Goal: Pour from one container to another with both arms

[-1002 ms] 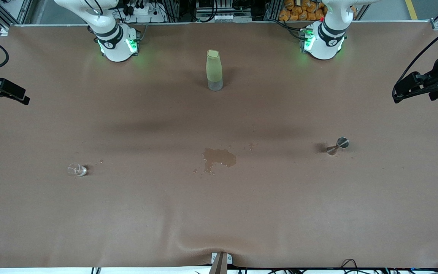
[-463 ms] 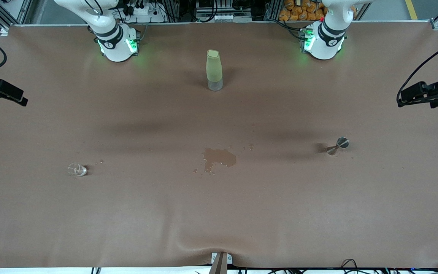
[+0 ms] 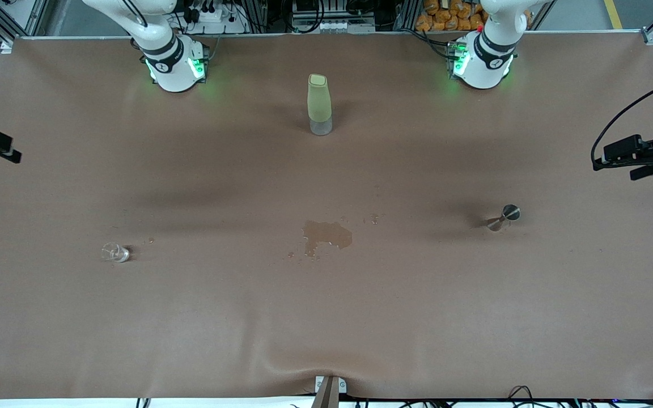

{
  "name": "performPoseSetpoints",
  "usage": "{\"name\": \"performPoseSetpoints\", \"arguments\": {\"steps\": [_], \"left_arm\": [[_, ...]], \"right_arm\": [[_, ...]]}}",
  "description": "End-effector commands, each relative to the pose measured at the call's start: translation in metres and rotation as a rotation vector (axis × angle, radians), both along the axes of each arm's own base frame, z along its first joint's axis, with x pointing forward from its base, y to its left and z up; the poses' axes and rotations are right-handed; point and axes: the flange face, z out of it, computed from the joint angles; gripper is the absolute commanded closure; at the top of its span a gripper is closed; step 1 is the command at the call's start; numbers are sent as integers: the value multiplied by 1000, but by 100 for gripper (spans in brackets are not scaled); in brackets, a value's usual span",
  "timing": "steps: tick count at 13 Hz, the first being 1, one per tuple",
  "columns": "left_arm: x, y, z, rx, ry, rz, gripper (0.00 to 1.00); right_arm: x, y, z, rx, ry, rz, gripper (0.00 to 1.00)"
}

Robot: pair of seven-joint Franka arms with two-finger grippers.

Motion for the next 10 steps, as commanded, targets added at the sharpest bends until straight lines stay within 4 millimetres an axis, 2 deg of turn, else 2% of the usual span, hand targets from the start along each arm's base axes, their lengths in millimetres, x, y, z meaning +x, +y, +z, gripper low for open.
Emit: {"name": "performPoseSetpoints", "arguments": {"steps": [1,2,3,5,6,9,10], "left_arm": [[0,52,-62,-188,-114,-113,0],[-1,74,-92,-277,-154,-136,0],[0,86,-121,-347,-205,-192,0],[-4,114,-160,-420,-303,-310,0],[-9,118,-172,-470,-323,-347,0],[-20,127,-196,-544,-399,-496,0],[-23,131,-210,-566,-438,-548,0]], "right_arm": [[8,-67,-38,100,-26,126,0],[9,-96,-60,168,-39,187,0],[9,-123,-86,237,-57,246,0],[14,-154,-133,351,-130,390,0],[17,-163,-153,401,-177,464,0],[30,-161,-216,522,-263,680,0],[34,-159,-234,550,-274,722,0]]}}
